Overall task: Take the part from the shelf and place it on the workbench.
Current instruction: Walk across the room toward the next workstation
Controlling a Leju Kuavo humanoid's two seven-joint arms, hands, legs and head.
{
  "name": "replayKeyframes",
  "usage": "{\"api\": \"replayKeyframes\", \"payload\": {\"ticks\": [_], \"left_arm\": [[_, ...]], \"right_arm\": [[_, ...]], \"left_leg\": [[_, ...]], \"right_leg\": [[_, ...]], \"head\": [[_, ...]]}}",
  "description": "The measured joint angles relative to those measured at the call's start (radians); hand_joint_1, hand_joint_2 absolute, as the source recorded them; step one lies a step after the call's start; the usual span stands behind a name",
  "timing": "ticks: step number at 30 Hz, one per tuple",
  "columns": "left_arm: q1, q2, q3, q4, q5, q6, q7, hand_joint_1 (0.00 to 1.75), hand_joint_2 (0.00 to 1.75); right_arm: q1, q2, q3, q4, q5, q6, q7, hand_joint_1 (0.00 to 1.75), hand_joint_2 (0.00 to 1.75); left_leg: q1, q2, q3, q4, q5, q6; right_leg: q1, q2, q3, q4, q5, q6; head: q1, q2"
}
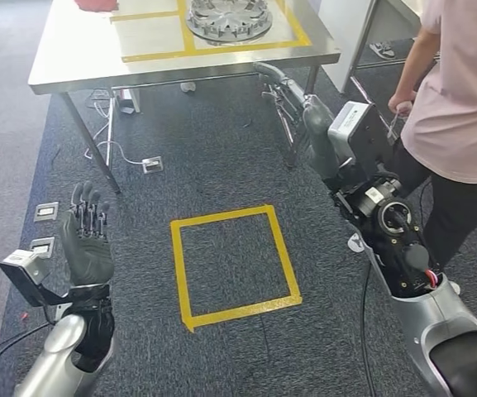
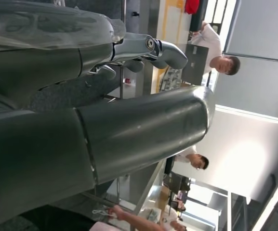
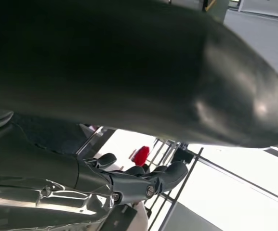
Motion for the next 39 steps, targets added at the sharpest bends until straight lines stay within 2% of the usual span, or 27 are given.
{"api": "replayKeyframes", "payload": {"ticks": [1, 2, 3, 4, 5, 6, 8, 9, 10, 11, 12, 13, 14, 15, 16, 17, 20, 21, 24, 27, 33, 39], "left_arm": [[0.000, 0.000, 0.000, -0.001, 0.000, 0.002, 0.000, 0.00, 0.00], [0.001, 0.000, 0.000, -0.001, 0.000, 0.004, 0.000, 0.00, 0.00], [0.002, 0.001, 0.000, -0.002, -0.001, 0.005, 0.001, 0.00, 0.00], [0.004, 0.001, 0.000, -0.002, 0.000, 0.007, 0.002, 0.00, 0.00], [0.006, 0.001, 0.000, -0.002, 0.000, 0.008, 0.002, 0.00, 0.00], [0.008, 0.002, 0.000, -0.002, 0.000, 0.009, 0.003, 0.00, 0.00], [0.011, 0.002, 0.000, -0.002, 0.001, 0.012, 0.003, 0.00, 0.00], [0.013, 0.002, 0.000, -0.002, 0.002, 0.013, 0.003, 0.00, 0.00], [0.016, 0.002, 0.000, -0.002, 0.003, 0.013, 0.003, 0.00, 0.00], [0.018, 0.002, 0.000, -0.002, 0.004, 0.013, 0.003, 0.00, 0.00], [0.019, 0.002, 0.000, -0.002, 0.004, 0.013, 0.003, 0.00, 0.00], [0.019, 0.002, -0.001, -0.002, 0.004, 0.013, 0.003, 0.00, 0.00], [0.019, 0.002, -0.001, -0.003, 0.004, 0.013, 0.003, 0.00, 0.00], [0.017, 0.002, -0.001, -0.004, 0.005, 0.013, 0.002, 0.00, 0.00], [0.017, 0.002, -0.001, -0.005, 0.005, 0.013, 0.001, 0.00, 0.00], [0.016, 0.002, -0.001, -0.006, 0.006, 0.013, 0.000, 0.00, 0.00], [0.020, 0.002, -0.001, -0.006, 0.007, 0.015, -0.004, 0.00, 0.00], [0.020, 0.003, -0.001, -0.006, 0.008, 0.015, -0.004, 0.00, 0.00], [0.021, 0.003, -0.001, -0.006, 0.008, 0.016, -0.004, 0.00, 0.00], [0.022, 0.004, -0.001, -0.006, 0.009, 0.022, -0.005, 0.00, 0.00], [0.022, 0.005, -0.001, -0.006, 0.014, 0.026, -0.008, 0.00, 0.00], [0.022, 0.005, -0.001, -0.006, 0.015, 0.025, -0.012, 0.00, 0.00]], "right_arm": [[0.000, 0.000, -0.001, -0.004, 0.001, -0.001, 0.000, 0.00, 0.00], [0.000, 0.000, -0.002, -0.007, 0.001, -0.001, 0.001, 0.00, 0.00], [0.002, 0.000, -0.002, -0.008, 0.001, -0.002, 0.002, 0.00, 0.00], [0.003, 0.001, -0.003, -0.009, 0.001, -0.002, 0.004, 0.00, 0.00], [0.004, 0.001, -0.003, -0.010, 0.001, -0.002, 0.006, 0.00, 0.00], [0.005, 0.001, -0.003, -0.011, 0.001, -0.002, 0.007, 0.00, 0.00], [0.006, 0.001, -0.003, -0.015, 0.002, -0.002, 0.009, 0.00, 0.00], [0.008, 0.001, -0.003, -0.016, 0.002, -0.003, 0.011, 0.00, 0.00], [0.011, 0.001, -0.003, -0.016, 0.003, -0.003, 0.012, 0.00, 0.00], [0.015, 0.001, -0.004, -0.016, 0.005, -0.004, 0.013, 0.00, 0.00], [0.018, 0.001, -0.004, -0.016, 0.007, -0.004, 0.014, 0.00, 0.00], [0.020, 0.001, -0.005, -0.016, 0.009, -0.005, 0.015, 0.00, 0.00], [0.021, 0.001, -0.005, -0.018, 0.011, -0.005, 0.015, 0.00, 0.00], [0.021, 0.000, -0.006, -0.019, 0.013, -0.006, 0.015, 0.00, 0.00], [0.021, 0.000, -0.007, -0.021, 0.013, -0.007, 0.015, 0.00, 0.00], [0.022, 0.000, -0.008, -0.022, 0.014, -0.009, 0.015, 0.00, 0.00], [0.025, -0.001, -0.013, -0.022, 0.014, -0.013, 0.016, 0.00, 0.00], [0.025, -0.002, -0.015, -0.022, 0.014, -0.014, 0.016, 0.00, 0.00], [0.026, -0.002, -0.019, -0.022, 0.014, -0.016, 0.016, 0.00, 0.00], [0.026, -0.002, -0.020, -0.021, 0.027, -0.017, 0.015, 0.00, 0.00], [0.026, -0.002, -0.020, -0.018, 0.051, -0.024, 0.011, 0.00, 0.00], [0.026, -0.002, -0.020, -0.009, 0.043, -0.028, 0.009, 0.00, 0.00]], "left_leg": [[-0.001, 0.000, -0.003, 0.002, 0.008, -0.005], [-0.002, 0.000, -0.004, 0.000, 0.017, -0.011], [-0.001, 0.000, -0.004, -0.004, 0.026, -0.016], [0.001, 0.000, -0.009, -0.001, 0.023, -0.022], [0.002, -0.001, -0.019, 0.017, 0.001, -0.029], [0.005, -0.002, -0.036, 0.056, -0.038, -0.036], [0.011, -0.002, -0.082, 0.191, -0.137, -0.049], [0.014, -0.002, -0.100, 0.258, -0.164, -0.054], [0.017, -0.002, -0.106, 0.301, -0.169, -0.057], [0.019, -0.002, -0.094, 0.308, -0.155, -0.059], [0.020, -0.002, -0.061, 0.274, -0.131, -0.058], [0.021, -0.002, -0.009, 0.207, -0.110, -0.056], [0.020, -0.003, 0.047, 0.129, -0.101, -0.052], [0.018, -0.003, 0.090, 0.064, -0.100, -0.045], [0.016, -0.004, 0.117, 0.021, -0.104, -0.038], [0.015, -0.005, 0.126, 0.001, -0.109, -0.033], [0.016, -0.006, 0.124, -0.007, -0.109, -0.029], [0.015, -0.007, 0.123, -0.007, -0.108, -0.027], [0.014, -0.007, 0.120, -0.007, -0.103, -0.020], [0.014, -0.007, 0.117, -0.007, -0.101, -0.016], [0.014, -0.007, 0.117, -0.006, -0.101, -0.016], [0.014, -0.007, 0.118, -0.009, -0.100, -0.017]], "right_leg": [[0.003, 0.000, 0.037, -0.060, -0.029, -0.008], [0.007, -0.001, 0.053, -0.091, -0.040, -0.018], [0.006, -0.002, 0.049, -0.096, -0.033, -0.028], [0.005, -0.003, 0.043, -0.099, -0.023, -0.037], [0.002, -0.005, 0.035, -0.100, -0.011, -0.046], [-0.001, -0.006, 0.025, -0.102, 0.001, -0.053], [-0.002, -0.006, 0.000, -0.101, 0.021, -0.058], [-0.002, -0.006, -0.012, -0.101, 0.030, -0.058], [-0.002, -0.005, -0.024, -0.100, 0.039, -0.056], [-0.002, -0.005, -0.034, -0.100, 0.046, -0.054], [-0.003, -0.005, -0.042, -0.099, 0.053, -0.050], [-0.003, -0.004, -0.047, -0.099, 0.058, -0.046], [-0.002, -0.004, -0.052, -0.099, 0.062, -0.042], [-0.002, -0.004, -0.054, -0.099, 0.066, -0.036], [-0.001, -0.004, -0.055, -0.099, 0.070, -0.030], [0.002, -0.004, -0.058, -0.098, 0.068, -0.030], [0.006, -0.004, -0.060, -0.096, 0.062, -0.065], [0.005, -0.004, -0.059, -0.099, 0.068, -0.069], [0.004, -0.003, -0.056, -0.110, 0.084, -0.047], [0.004, -0.003, -0.055, -0.116, 0.091, -0.036], [0.003, -0.003, -0.055, -0.118, 0.091, -0.024], [0.004, -0.003, -0.055, -0.118, 0.091, -0.023]], "head": [[0.000, 0.000], [-0.002, 0.000], [-0.004, 0.000], [-0.007, 0.000], [-0.010, 0.000], [-0.014, 0.000], [-0.021, 0.000], [-0.022, 0.000], [-0.023, 0.000], [-0.023, 0.000], [-0.023, 0.000], [-0.023, 0.000], [-0.023, 0.000], [-0.022, 0.000], [-0.021, 0.000], [-0.019, 0.000], [-0.013, 0.000], [-0.011, 0.000], [-0.010, 0.000], [-0.009, 0.000], [-0.009, 0.000], [-0.009, 0.000]]}}
